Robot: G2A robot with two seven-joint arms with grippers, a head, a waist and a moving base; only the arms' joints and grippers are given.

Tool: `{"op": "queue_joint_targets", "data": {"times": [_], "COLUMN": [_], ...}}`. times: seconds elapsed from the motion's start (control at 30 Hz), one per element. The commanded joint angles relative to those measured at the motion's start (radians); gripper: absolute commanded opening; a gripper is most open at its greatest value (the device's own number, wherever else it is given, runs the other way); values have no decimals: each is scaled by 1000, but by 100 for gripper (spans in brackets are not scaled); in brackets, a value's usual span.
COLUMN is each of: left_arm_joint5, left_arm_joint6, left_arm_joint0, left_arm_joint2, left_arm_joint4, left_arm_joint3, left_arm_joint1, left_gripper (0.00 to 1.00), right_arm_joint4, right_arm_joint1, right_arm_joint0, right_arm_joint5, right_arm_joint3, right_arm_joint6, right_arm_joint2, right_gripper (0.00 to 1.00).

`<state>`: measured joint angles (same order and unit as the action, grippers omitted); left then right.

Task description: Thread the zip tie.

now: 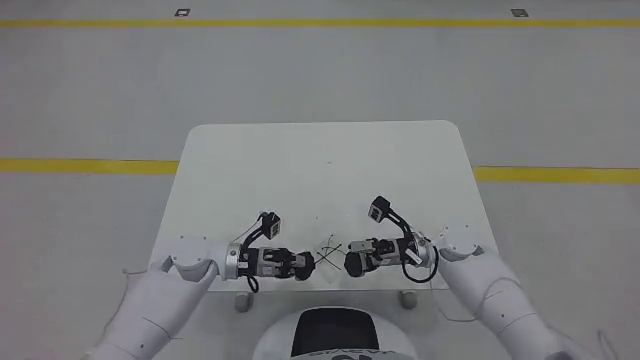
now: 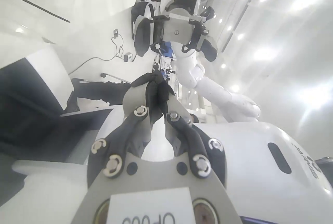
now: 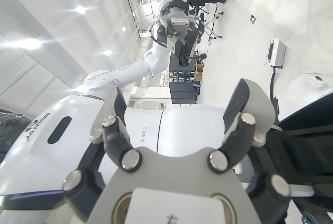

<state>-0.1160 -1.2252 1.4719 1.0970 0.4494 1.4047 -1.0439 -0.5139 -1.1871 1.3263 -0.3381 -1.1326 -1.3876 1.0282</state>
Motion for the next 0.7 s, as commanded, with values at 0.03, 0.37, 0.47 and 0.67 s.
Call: {"op": "queue_joint_targets", "data": {"times": [0.03, 0.37, 0.47, 0.67], "left_arm_joint5": [10, 9, 3, -7], "left_arm_joint6": [10, -87, -88, -92], "left_arm_joint0": [-4, -39, -49, -57], "left_arm_joint2": [-15, -49, -60, -76], "left_arm_joint4": [10, 77, 64, 69], "left_arm_joint3": [4, -41, -53, -59], "left_arm_joint1": [0, 4, 6, 9], "left_gripper": [0, 0, 0, 0], "right_arm_joint4": [-30, -66, -64, -68], "right_arm_joint1": [3, 42, 54, 72], "right_arm_joint0": [9, 8, 6, 5], "right_arm_joint5": [4, -2, -2, -2], "right_arm_joint3": [13, -21, -32, -46], "right_arm_joint6": [5, -2, -2, -2], "right_arm_joint2": [9, -22, -31, -43], "right_gripper": [100, 100, 69, 40]}}
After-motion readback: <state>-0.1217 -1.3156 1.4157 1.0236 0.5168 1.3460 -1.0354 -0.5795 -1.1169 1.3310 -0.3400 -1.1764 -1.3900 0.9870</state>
